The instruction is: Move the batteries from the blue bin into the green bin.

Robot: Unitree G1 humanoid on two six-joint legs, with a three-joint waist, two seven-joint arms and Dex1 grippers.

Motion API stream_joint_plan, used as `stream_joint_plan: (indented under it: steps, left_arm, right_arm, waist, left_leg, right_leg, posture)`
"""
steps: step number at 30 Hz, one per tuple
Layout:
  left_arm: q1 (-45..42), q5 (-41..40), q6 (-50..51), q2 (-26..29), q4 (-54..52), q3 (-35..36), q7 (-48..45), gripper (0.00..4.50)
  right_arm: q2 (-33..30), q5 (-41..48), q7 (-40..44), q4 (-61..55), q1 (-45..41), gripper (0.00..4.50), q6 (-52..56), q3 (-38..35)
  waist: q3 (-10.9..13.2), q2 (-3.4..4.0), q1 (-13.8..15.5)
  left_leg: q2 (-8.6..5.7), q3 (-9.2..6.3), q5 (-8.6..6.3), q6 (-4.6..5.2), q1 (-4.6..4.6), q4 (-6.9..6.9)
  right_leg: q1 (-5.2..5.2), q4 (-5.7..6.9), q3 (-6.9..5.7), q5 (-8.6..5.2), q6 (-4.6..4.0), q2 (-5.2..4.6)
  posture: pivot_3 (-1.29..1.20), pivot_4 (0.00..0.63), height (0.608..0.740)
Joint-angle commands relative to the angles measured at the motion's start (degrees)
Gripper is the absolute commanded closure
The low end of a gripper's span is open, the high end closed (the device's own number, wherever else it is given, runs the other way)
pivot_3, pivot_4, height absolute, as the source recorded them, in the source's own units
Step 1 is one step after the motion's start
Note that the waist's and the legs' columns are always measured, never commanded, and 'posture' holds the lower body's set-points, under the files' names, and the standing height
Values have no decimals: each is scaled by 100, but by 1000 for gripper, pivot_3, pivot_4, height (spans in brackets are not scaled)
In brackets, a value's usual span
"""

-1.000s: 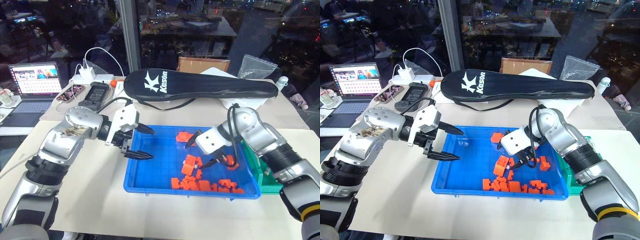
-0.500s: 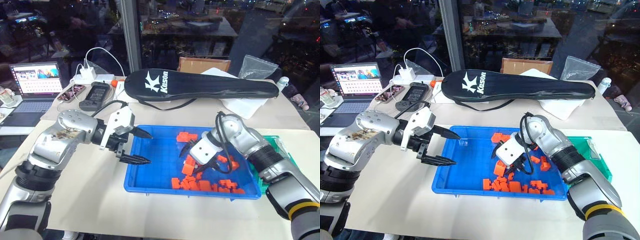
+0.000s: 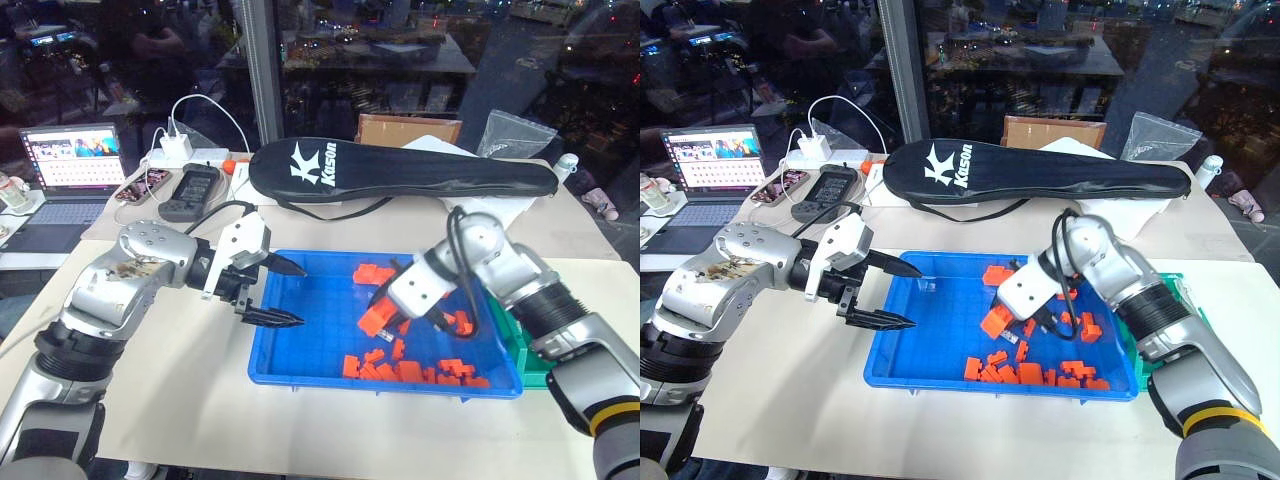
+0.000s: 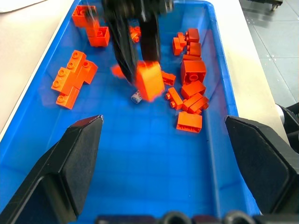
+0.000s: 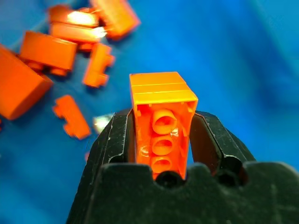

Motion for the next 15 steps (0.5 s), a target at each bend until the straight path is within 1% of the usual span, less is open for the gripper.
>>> stream_joint_plan:
  steps: [1, 4, 8, 11, 13, 14, 15]
  left_arm:
    - [-182, 74, -191, -26, -28, 5, 15, 0]
    - [-194, 79, -211, -20, -10, -6, -10, 0]
    - [-232, 133, -269, -67, 61, -58, -13, 0]
    - [-299, 206, -311, -109, 130, -121, -32, 0]
    - [-322, 224, -331, -113, 154, -137, -43, 0]
    - [-327, 225, -336, -111, 162, -139, -54, 0]
    - [-337, 235, -341, -114, 179, -141, -62, 0]
  right_arm:
    - [-354, 316, 285, -290, 11, 3065, 1349, -292]
    - [-619, 124, 281, -205, 89, 3065, 1486, -326]
    - [-676, -321, -326, 227, 203, 3065, 1520, -340]
    - [-734, -695, -508, 427, 336, 3065, 1458, -263]
    - [-701, -737, -510, 381, 359, 2062, 1643, -324]
    - [-677, -738, -490, 343, 359, 1936, 1741, -362]
    - [-643, -814, -589, 320, 299, 1546, 1748, -405]
  waist:
    - [0, 0, 8]
    - [0, 0, 34]
    - [0, -1, 1]
    - [0, -1, -5]
    - [1, -1, -5]
    - [1, -1, -9]
    - [1, -1, -14]
  left_leg:
    - [0, 0, 0, 0, -1, 0]
    - [-1, 0, 0, 0, -4, 2]
    - [-1, 2, 0, 0, -4, 2]
    - [-1, 2, 0, 0, -1, -1]
    - [-1, 2, 0, 0, -3, 0]
    - [-2, 2, 0, 0, -6, 0]
    - [-1, 2, 0, 0, -7, 0]
  right_leg:
    - [0, 0, 0, 2, -4, 0]
    - [0, -4, 0, 2, -3, 0]
    - [-2, -6, 1, -9, 16, -1]
    - [-3, -4, 1, -9, 15, 0]
    - [-3, -6, 1, -9, 14, 0]
    - [-6, -5, 2, -8, 13, 0]
    - [-7, -5, 2, -8, 13, 0]
  posture:
    - [0, 150, 731]
    - [0, 150, 731]
    - [0, 150, 731]
    - [0, 150, 731]
    - [0, 150, 731]
    - [0, 150, 731]
    - [0, 150, 731]
